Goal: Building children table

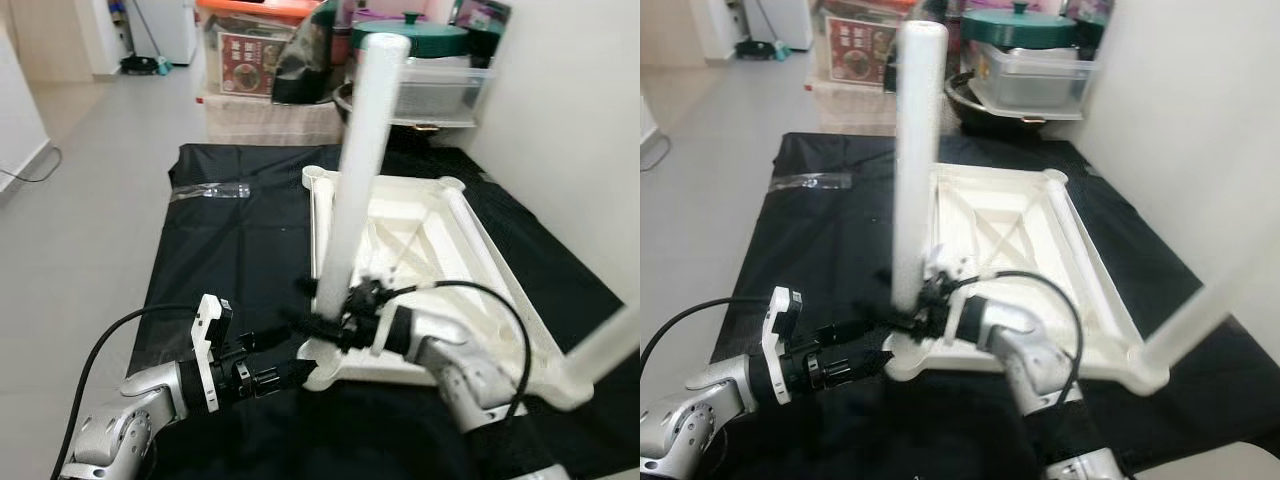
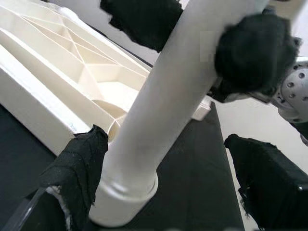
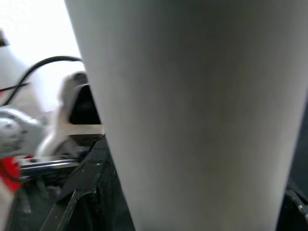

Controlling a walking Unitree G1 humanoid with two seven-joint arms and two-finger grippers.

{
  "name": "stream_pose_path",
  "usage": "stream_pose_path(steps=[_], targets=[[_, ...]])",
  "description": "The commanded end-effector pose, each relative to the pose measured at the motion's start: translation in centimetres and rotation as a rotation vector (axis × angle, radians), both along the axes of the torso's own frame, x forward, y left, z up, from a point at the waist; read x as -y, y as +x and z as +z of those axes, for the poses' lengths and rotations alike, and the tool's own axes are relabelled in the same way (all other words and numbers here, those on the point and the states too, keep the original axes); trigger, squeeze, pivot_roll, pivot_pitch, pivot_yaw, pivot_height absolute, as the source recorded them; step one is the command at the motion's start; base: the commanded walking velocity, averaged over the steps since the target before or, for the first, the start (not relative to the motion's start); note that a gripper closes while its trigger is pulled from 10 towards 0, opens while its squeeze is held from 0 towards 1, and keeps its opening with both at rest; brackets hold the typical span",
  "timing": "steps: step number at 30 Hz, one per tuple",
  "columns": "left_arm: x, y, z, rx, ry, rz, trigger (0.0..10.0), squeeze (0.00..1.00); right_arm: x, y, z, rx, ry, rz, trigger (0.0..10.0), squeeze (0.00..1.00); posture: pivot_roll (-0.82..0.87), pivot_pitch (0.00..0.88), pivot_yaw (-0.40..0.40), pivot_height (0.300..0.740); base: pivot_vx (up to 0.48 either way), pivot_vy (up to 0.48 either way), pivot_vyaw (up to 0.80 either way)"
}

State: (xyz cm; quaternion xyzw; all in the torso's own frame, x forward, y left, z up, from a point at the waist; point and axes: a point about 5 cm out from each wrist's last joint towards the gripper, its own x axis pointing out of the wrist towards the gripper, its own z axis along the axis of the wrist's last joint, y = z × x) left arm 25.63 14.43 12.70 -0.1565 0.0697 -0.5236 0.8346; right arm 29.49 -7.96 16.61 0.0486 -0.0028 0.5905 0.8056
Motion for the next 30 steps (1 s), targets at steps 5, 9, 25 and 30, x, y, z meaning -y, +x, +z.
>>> stream_pose_path(steps=[5, 9, 25, 30], targets=[[0.1, -0.2, -0.1, -0.008, -0.008, -0.012, 10.0, 0.0, 1.9, 4.4, -3.0, -0.068, -0.19, -0.535, 0.0, 0.0, 0.08, 0.0, -0.132, 0.74, 0.0, 0.0, 0.0], [0.2, -0.2, 0.0, -0.006, -0.009, -0.01, 10.0, 0.0, 6.4, 6.1, -4.5, -0.198, -0.24, -1.02, 0.0, 0.0, 0.07, 0.0, -0.129, 0.74, 0.0, 0.0, 0.0], [0.1, -0.1, 0.1, -0.004, -0.006, -0.017, 10.0, 0.0, 9.0, 4.0, -4.9, -0.302, -0.127, -1.384, 10.0, 1.0, 0.05, 0.0, -0.109, 0.74, 0.0, 0.0, 0.0], [0.1, -0.1, 0.0, -0.003, -0.007, -0.011, 10.0, 0.0, 8.0, 4.8, -1.8, -0.235, 0.018, -1.14, 10.0, 0.0, 0.05, 0.0, -0.115, 0.74, 0.0, 0.0, 0.0]])
